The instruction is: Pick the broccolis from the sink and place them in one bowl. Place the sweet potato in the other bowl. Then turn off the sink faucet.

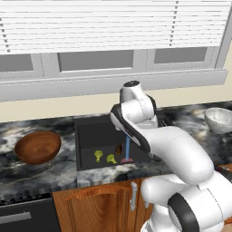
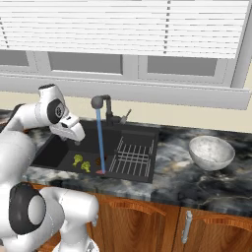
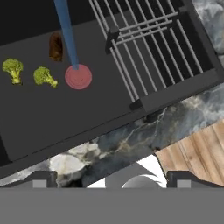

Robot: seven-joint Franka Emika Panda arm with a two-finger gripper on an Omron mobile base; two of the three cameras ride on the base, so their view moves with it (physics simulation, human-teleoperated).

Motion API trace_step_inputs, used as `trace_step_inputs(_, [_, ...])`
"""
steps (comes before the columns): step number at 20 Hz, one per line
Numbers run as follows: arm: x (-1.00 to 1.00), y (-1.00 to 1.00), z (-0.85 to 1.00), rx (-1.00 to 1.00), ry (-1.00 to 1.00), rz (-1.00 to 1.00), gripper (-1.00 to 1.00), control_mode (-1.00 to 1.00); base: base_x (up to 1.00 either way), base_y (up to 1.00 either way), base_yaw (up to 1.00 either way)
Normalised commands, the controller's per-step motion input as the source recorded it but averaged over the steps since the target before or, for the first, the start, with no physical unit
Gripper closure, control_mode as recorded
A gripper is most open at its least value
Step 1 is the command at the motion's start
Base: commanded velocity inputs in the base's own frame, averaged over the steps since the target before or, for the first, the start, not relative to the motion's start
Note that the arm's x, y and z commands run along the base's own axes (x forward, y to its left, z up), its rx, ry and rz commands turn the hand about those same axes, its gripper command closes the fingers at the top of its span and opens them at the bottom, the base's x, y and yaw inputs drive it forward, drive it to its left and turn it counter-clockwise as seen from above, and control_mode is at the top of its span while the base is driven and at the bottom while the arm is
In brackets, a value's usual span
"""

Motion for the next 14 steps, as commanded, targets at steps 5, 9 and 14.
trace_step_inputs(5, [0.18, 0.05, -0.45, 0.00, 0.00, -0.09, -1.00, -1.00, 0.00, 0.00, 0.00])
trace_step_inputs(9, [0.24, 0.00, -0.43, 0.00, 0.00, -0.03, -1.00, -1.00, 0.00, 0.00, 0.00])
trace_step_inputs(14, [0.28, 0.00, -0.52, 0.00, 0.00, 0.00, -1.00, -1.00, 0.00, 0.00, 0.00])
